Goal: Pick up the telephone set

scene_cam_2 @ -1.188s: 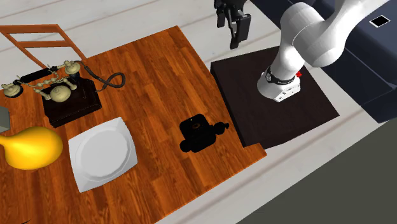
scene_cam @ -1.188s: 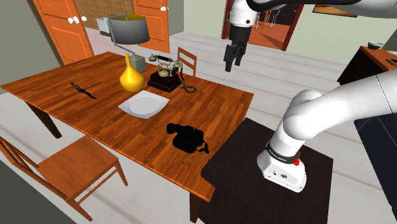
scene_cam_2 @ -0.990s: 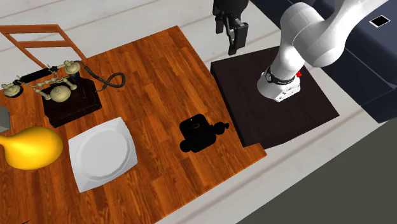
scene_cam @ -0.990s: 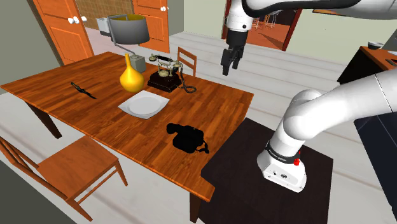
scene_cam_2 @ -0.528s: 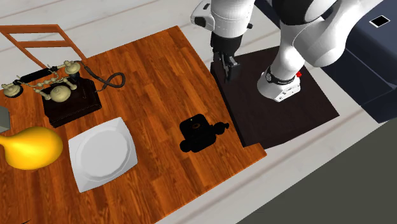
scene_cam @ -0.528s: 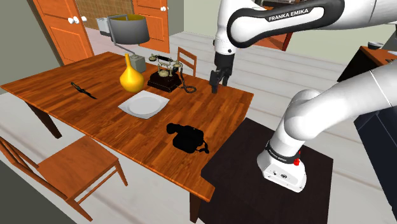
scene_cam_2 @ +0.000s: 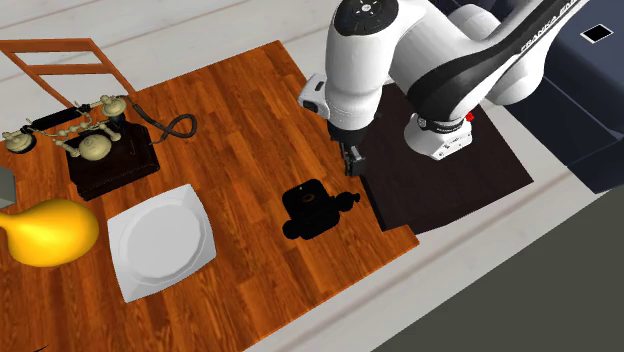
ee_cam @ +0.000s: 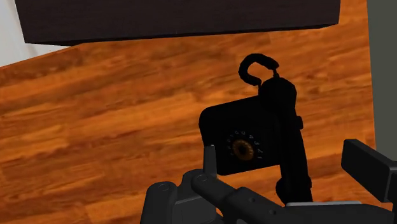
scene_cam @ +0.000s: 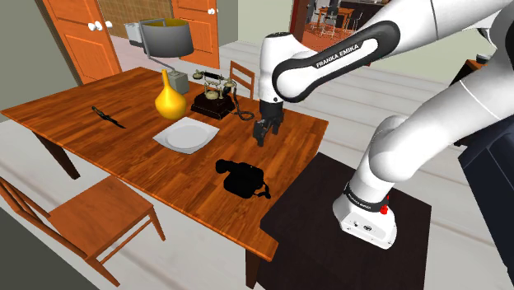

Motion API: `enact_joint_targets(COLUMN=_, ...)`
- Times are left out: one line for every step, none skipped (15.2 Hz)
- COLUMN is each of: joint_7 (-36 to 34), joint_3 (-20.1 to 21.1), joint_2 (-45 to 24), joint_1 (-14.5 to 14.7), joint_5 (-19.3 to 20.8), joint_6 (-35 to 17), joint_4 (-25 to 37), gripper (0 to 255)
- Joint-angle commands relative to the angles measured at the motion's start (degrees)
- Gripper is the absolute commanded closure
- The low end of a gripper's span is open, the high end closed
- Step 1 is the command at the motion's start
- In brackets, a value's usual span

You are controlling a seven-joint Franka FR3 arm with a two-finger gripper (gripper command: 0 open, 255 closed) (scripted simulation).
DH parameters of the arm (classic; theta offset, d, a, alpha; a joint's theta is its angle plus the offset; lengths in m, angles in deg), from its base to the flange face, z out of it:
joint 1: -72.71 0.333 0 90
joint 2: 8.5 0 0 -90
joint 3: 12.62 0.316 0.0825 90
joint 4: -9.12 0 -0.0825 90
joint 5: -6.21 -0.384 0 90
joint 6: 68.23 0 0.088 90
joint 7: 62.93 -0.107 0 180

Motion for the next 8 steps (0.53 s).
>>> enact_joint_targets(joint_7=-1.7, joint_3=1.5, joint_2=-4.4, joint_1=0.3, joint_5=-0.2, joint_6=-4.5, joint_4=0.0, gripper=0)
enact_joint_targets(joint_7=-2.7, joint_3=2.2, joint_2=-6.5, joint_1=0.4, joint_5=-0.2, joint_6=-6.6, joint_4=0.0, gripper=0)
enact_joint_targets(joint_7=-3.6, joint_3=3.0, joint_2=-8.7, joint_1=0.5, joint_5=0.0, joint_6=-8.7, joint_4=0.1, gripper=0)
enact_joint_targets(joint_7=-4.7, joint_3=3.7, joint_2=-11.0, joint_1=0.6, joint_5=0.2, joint_6=-10.8, joint_4=0.2, gripper=0)
enact_joint_targets(joint_7=-5.8, joint_3=4.4, joint_2=-13.4, joint_1=0.6, joint_5=0.6, joint_6=-12.9, joint_4=0.5, gripper=0)
enact_joint_targets(joint_7=-7.0, joint_3=5.1, joint_2=-15.8, joint_1=0.6, joint_5=1.1, joint_6=-14.9, joint_4=0.9, gripper=0)
enact_joint_targets(joint_7=-8.3, joint_3=5.7, joint_2=-18.3, joint_1=0.6, joint_5=1.8, joint_6=-16.8, joint_4=1.3, gripper=0)
enact_joint_targets(joint_7=-9.7, joint_3=6.3, joint_2=-20.8, joint_1=0.6, joint_5=2.7, joint_6=-18.7, joint_4=1.9, gripper=0)
